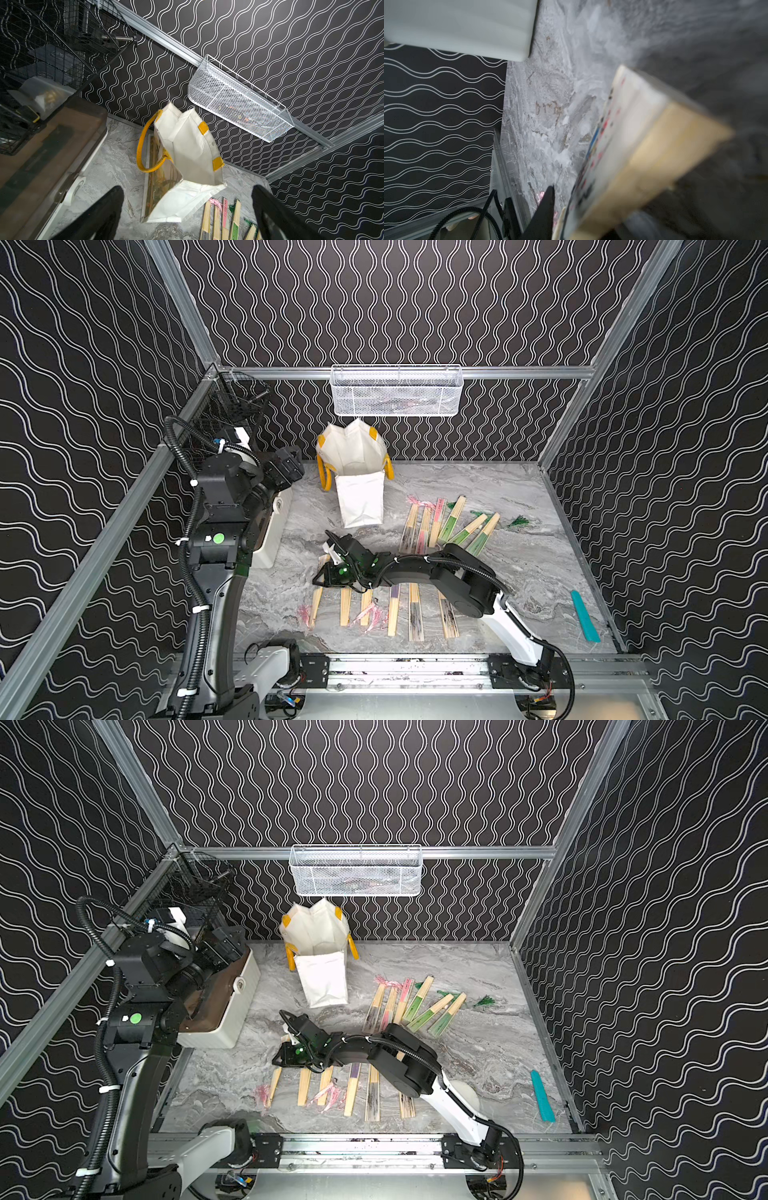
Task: Take out the folding fans from the tote bags
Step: Place the folding fan at the center of the board.
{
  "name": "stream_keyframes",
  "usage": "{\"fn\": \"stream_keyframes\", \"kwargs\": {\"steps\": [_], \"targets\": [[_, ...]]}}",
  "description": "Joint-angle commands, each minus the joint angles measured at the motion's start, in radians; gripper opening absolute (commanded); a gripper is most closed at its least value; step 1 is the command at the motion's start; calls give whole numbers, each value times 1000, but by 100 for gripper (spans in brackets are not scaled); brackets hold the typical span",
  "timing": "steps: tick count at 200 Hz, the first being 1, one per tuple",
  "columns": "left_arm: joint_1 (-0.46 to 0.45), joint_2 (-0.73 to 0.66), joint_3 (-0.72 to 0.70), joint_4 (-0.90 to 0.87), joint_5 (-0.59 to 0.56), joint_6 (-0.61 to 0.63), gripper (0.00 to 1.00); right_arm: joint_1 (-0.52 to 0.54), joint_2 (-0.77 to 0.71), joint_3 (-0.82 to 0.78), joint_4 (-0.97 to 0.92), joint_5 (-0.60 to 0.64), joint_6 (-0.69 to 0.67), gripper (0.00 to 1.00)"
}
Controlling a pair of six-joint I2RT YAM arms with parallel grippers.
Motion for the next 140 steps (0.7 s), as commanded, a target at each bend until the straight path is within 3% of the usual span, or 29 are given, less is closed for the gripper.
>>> {"fn": "stream_keyframes", "kwargs": {"steps": [1,28,74,140], "targets": [[1,2,-6,37,9,-6,99,0,-37,9,-47,55,-51,41],[1,3,-3,28,4,-2,99,-9,-75,15,-127,115,-78,55],[2,0,-6,37,6,-11,99,-55,-224,-61,-205,209,-109,59],[2,-14,-53,87,-20,18,99,-188,-713,-311,-291,436,-240,66]]}}
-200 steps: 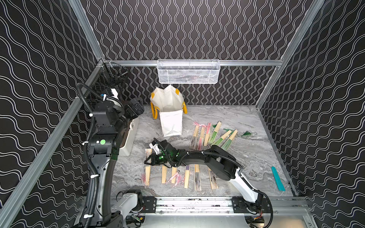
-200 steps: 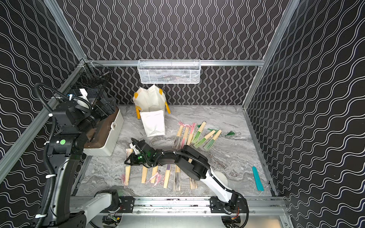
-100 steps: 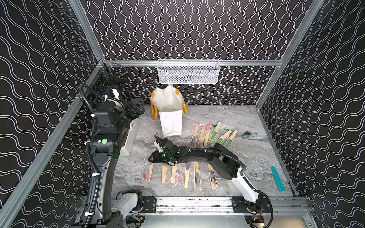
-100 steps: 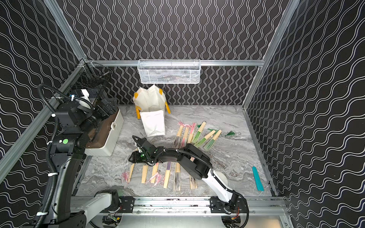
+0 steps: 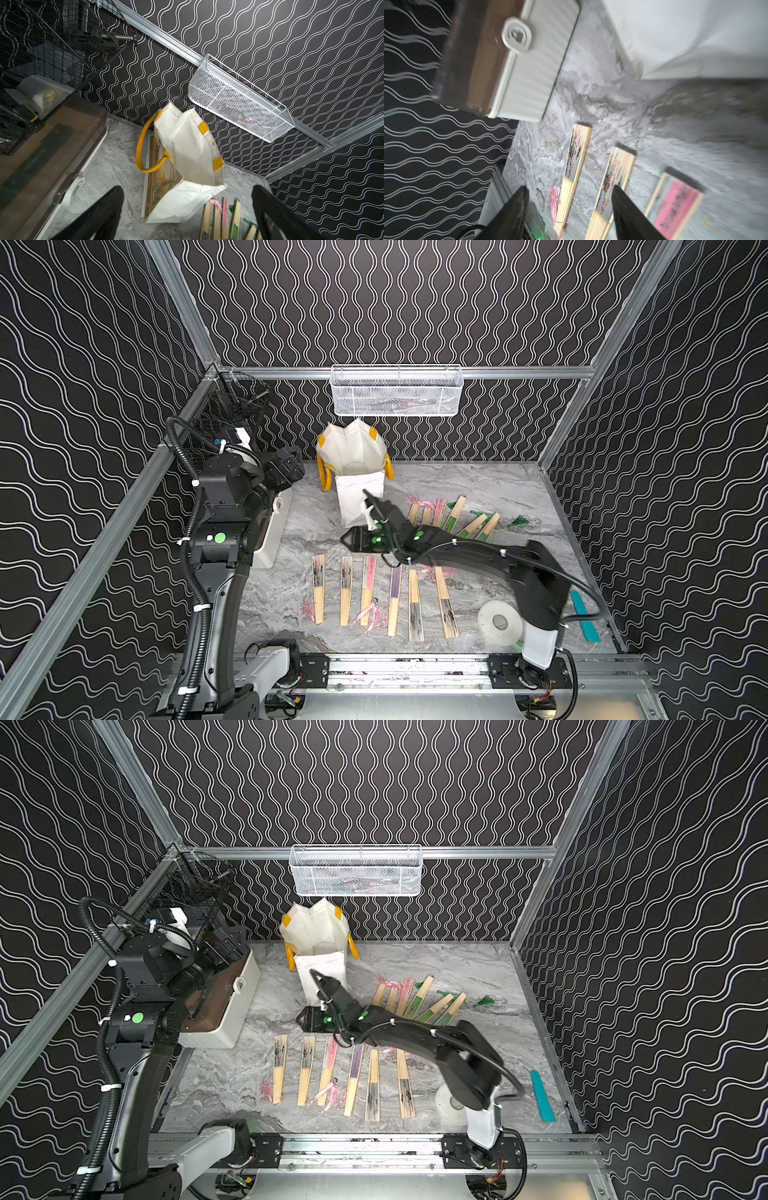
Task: Take out the folding fans from the tote bags
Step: Place the folding fan at the center of the board, then reset both arms
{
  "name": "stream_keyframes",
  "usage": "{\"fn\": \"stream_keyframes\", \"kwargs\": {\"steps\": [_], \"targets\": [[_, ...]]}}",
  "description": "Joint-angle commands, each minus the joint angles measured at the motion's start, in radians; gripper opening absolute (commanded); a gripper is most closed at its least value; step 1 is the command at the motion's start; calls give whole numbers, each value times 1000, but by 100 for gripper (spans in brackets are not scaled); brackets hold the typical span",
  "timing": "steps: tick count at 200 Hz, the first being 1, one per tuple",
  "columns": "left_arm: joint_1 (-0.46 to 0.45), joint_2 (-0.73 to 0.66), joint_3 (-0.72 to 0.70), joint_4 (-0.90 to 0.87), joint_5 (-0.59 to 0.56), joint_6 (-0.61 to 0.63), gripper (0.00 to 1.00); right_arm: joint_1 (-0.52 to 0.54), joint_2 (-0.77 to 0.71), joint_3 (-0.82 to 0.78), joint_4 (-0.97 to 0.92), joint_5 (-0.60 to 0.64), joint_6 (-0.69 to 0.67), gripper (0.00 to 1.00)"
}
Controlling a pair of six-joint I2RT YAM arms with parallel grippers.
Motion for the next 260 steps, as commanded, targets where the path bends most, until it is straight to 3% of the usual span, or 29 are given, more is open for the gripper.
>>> {"fn": "stream_keyframes", "kwargs": {"steps": [1,35,64,94,125,177,216,260], "targets": [[2,-10,-33,70,-16,20,99,-46,-143,-61,-69,149,-77,66],[1,-28,-137,168,-36,46,99,-203,-409,-183,-168,271,-125,70],[1,-67,-280,291,-54,85,99,-324,-576,-227,-273,418,-184,79],[1,-113,-439,399,-110,142,99,-422,-667,-295,-327,574,-245,99],[2,-145,-582,496,-120,191,99,-546,-707,-354,-324,651,-269,100],[-7,-115,-831,799,-138,264,99,-668,-716,-571,-52,759,-355,100],[-25,21,-939,975,-131,339,99,-772,-666,-749,248,716,-447,100],[-31,150,-1009,1164,-93,425,99,-874,-541,-841,437,678,-458,100]]}}
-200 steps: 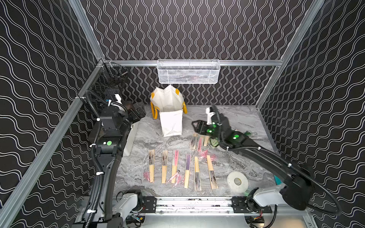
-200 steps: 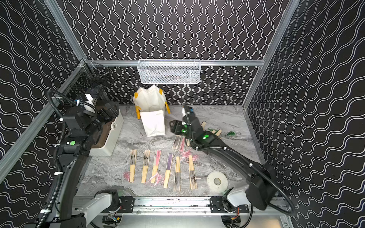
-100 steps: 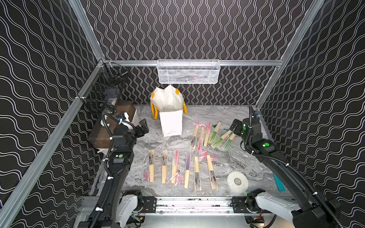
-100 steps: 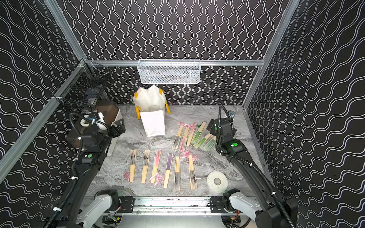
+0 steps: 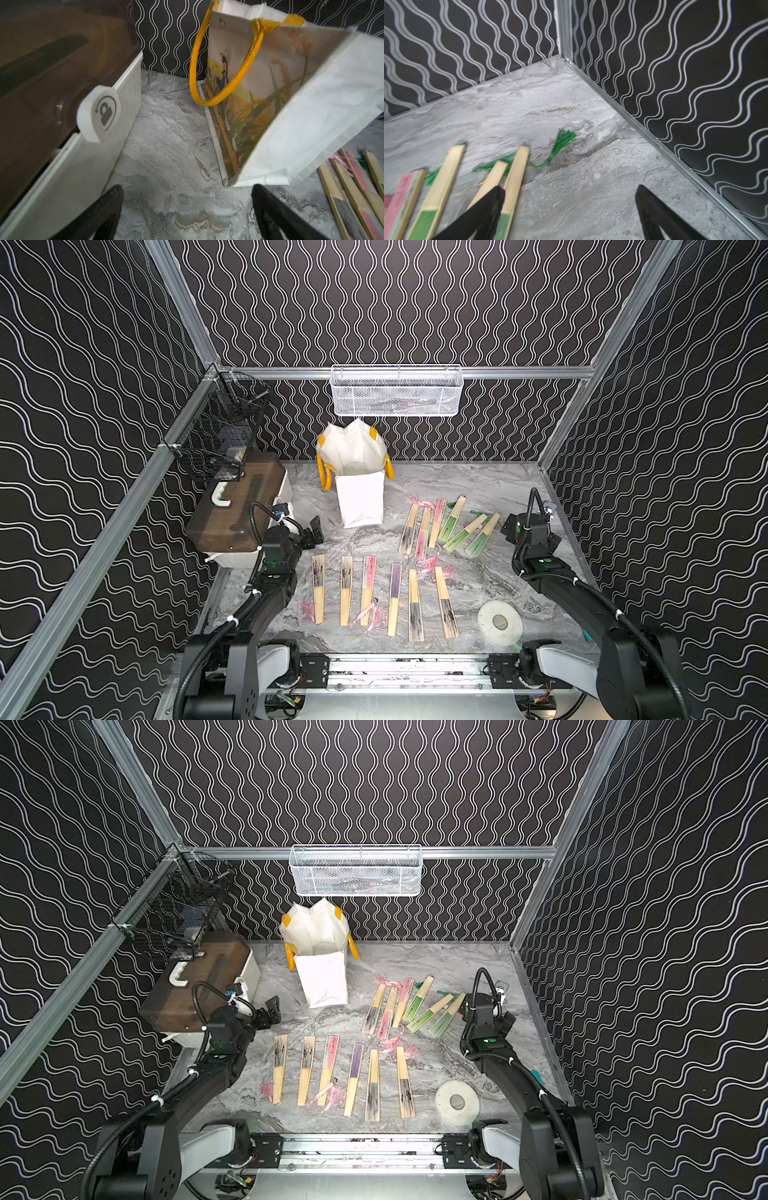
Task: Take out the folding fans from the tote bags
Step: Reset both arms
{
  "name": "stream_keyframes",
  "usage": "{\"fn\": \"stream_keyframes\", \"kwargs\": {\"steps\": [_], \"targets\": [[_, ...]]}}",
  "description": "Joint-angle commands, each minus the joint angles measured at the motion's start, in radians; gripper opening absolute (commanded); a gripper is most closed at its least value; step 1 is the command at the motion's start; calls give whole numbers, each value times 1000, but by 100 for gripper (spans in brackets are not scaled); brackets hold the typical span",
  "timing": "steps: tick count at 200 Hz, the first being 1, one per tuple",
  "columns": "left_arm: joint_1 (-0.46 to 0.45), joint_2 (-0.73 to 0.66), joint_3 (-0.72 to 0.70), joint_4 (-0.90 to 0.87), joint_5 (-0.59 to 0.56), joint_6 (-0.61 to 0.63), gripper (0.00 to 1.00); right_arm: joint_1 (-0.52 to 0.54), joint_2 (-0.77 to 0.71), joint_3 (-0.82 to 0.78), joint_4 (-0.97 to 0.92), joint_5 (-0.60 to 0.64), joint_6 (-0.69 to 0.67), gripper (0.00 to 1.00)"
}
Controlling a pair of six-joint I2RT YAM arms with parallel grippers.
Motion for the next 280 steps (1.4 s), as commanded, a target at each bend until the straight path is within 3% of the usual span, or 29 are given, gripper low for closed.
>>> {"fn": "stream_keyframes", "kwargs": {"steps": [1,44,100,124,166,188,240,264,280], "targets": [[-2,43,-16,181,28,83,99,-37,49,-34,198,-31,-28,100],[-3,171,-22,245,47,123,99,-71,180,-187,604,-97,-101,100],[-1,348,4,328,105,140,99,-94,288,-215,716,-193,-93,100],[-3,432,19,382,139,145,99,-105,345,-196,732,-318,-132,100],[-5,435,9,401,152,154,99,-107,471,-206,883,-483,-208,100],[-11,443,27,374,136,157,99,-107,443,-171,756,-570,-234,100],[-22,451,57,323,120,167,99,-159,459,-156,762,-654,-203,100],[-84,462,101,243,-17,186,99,-159,458,-154,755,-646,-205,100],[-93,455,81,269,-20,190,99,-159,457,-154,751,-644,-205,100]]}}
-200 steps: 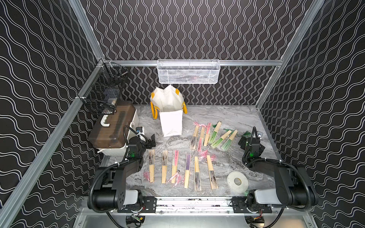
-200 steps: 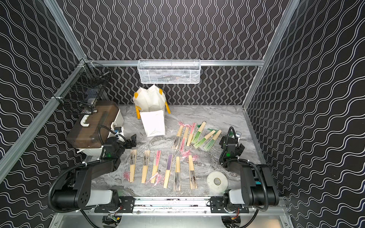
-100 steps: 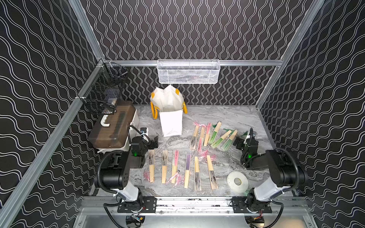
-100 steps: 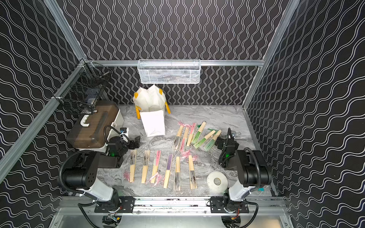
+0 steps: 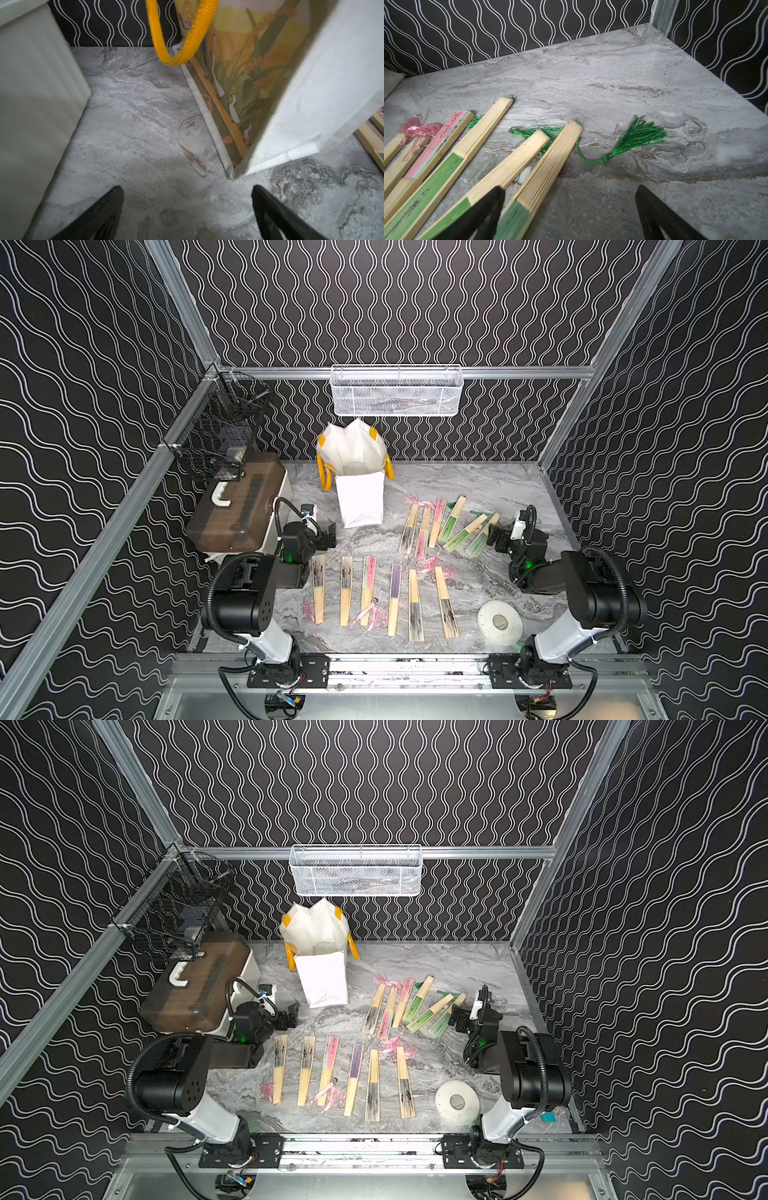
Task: Take out the folding fans from the tote bags
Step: Reset both arms
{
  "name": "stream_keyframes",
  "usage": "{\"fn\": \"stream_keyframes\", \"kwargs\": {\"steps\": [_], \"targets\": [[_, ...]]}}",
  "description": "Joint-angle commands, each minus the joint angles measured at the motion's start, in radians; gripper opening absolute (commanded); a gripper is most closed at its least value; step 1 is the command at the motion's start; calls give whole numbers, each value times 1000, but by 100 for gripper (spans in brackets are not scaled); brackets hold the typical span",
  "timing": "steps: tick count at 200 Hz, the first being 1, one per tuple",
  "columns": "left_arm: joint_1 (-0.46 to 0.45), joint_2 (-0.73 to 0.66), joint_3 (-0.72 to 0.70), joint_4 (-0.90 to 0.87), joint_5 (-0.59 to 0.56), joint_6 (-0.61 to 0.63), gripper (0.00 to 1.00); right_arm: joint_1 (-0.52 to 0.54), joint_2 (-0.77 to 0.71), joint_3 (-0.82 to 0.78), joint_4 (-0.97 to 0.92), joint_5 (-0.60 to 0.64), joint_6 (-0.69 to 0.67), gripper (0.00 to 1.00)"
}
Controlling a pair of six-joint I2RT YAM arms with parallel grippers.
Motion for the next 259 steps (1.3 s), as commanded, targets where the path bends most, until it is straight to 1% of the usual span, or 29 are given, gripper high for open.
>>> {"fn": "stream_keyframes", "kwargs": {"steps": [1,21,27,30,39,52,61,71,81,90,100,110,120,166,259], "targets": [[-17,-3,-8,0,-71,33,99,-1,0,4,16,-14,-4,100],[-19,11,-78,127,-23,51,99,0,1,4,21,-13,-5,100],[-19,42,-101,221,-7,54,99,-1,1,4,19,-13,-5,100],[-17,48,-107,242,1,48,99,-1,0,4,19,-13,-5,100],[-14,20,-91,149,6,63,99,0,1,4,21,-13,-5,100],[-14,43,-103,226,6,49,99,0,1,4,19,-14,-5,100],[-14,27,-98,178,6,58,99,-1,1,4,21,-13,-5,100],[-14,40,-103,220,3,51,100,0,1,3,21,-12,-4,100],[-15,30,-101,193,3,54,100,-1,1,4,21,-12,-5,100],[-14,40,-105,220,-1,49,99,-1,1,3,21,-13,-5,100],[-14,30,-102,193,-21,44,99,-1,1,3,21,-12,-5,100],[-14,37,-106,217,-26,42,99,0,1,2,21,-12,-5,100],[-15,30,-100,193,-27,45,99,-1,1,2,21,-12,-6,100],[-26,34,-102,206,-53,49,99,0,0,2,22,-14,-8,100],[-28,34,-100,200,-56,50,100,-1,1,2,22,-16,-8,100]]}}
